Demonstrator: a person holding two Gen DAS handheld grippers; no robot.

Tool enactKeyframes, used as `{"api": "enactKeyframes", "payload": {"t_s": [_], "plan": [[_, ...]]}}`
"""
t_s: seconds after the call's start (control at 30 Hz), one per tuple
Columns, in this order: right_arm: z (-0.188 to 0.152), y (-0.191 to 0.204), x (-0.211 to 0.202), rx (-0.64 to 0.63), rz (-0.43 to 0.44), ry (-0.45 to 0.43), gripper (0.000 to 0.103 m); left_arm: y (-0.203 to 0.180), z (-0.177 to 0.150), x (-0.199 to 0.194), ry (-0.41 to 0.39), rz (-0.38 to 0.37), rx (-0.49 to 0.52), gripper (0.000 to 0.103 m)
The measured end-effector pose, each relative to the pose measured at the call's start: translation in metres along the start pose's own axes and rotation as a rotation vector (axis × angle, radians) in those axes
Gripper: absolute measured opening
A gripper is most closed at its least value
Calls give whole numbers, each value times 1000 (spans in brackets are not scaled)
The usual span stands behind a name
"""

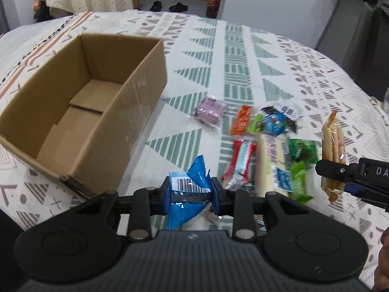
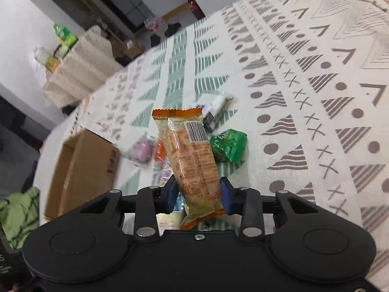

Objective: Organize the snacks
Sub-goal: 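Carry both snacks over the cardboard box and release them inside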

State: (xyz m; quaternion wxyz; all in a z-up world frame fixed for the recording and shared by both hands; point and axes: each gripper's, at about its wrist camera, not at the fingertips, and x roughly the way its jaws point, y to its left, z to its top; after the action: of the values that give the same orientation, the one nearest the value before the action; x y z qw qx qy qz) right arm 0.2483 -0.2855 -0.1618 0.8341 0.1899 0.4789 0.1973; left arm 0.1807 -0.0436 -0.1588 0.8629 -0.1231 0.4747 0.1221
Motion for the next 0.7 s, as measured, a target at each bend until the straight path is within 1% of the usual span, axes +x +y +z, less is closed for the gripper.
{"api": "enactKeyframes", "payload": {"t_s": [0.33,0.6,0.7], "plan": [[-7,25,-32,26,29,-79,35,10,17,-36,-37,-36,7,31],[-9,48,-50,17,30,-139,35,21,23,-57,-68,-72,5,31],[-10,59,-53,7,44,-156,35,26,26,-64,-84,-85,8,31]]}}
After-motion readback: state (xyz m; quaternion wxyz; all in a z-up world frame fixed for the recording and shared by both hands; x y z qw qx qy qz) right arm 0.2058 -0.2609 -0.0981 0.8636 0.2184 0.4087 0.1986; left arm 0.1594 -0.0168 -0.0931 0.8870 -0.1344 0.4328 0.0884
